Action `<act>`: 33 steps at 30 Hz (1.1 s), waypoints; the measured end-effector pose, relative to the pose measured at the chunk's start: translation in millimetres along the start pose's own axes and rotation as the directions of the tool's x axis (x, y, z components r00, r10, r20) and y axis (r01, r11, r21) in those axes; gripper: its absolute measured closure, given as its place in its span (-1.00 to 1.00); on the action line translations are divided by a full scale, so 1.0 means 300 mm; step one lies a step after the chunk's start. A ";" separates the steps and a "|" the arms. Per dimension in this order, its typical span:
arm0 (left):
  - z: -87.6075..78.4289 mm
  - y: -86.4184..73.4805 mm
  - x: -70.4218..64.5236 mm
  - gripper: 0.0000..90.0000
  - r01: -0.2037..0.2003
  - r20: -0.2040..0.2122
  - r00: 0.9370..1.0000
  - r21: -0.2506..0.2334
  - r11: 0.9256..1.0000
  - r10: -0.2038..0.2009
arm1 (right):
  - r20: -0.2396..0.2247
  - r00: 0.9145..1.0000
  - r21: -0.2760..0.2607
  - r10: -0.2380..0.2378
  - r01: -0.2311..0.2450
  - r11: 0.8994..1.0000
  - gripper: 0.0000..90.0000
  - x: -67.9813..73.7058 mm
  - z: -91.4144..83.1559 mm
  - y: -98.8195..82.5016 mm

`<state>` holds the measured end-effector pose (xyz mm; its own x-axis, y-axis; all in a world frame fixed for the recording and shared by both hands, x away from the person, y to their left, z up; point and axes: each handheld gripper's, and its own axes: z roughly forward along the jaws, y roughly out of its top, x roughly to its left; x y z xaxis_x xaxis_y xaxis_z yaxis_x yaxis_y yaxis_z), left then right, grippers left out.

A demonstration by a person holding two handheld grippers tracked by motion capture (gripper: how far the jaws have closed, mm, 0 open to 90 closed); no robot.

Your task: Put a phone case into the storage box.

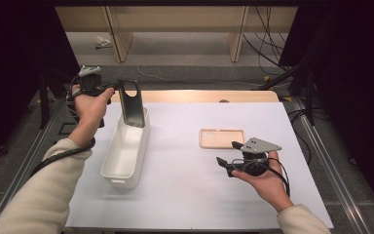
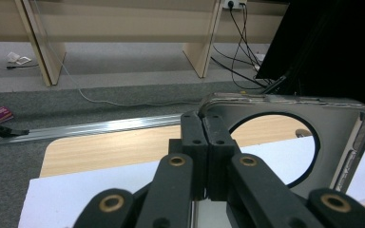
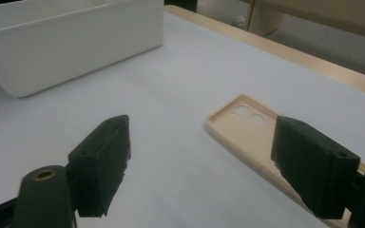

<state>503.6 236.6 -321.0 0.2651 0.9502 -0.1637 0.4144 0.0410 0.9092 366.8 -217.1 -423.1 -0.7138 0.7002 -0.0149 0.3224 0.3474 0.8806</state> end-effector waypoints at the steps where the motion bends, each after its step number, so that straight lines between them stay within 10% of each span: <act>1: 0.000 0.000 0.000 0.97 0.000 0.000 1.000 0.000 1.000 0.000 | 0.000 1.000 0.000 0.000 0.000 1.000 -0.51 0.000 0.000 0.000; 33: 0.038 -0.021 0.046 0.97 -0.001 -0.065 0.998 0.001 1.000 0.001 | 0.003 0.999 -0.037 0.040 -0.040 0.999 -0.65 -0.027 -0.027 -0.006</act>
<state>514.5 245.8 -333.4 0.2087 0.9682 -0.1379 0.4150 0.0400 0.9089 367.0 -228.4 -420.6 -0.6983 0.7155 0.0185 0.3274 0.2963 0.8972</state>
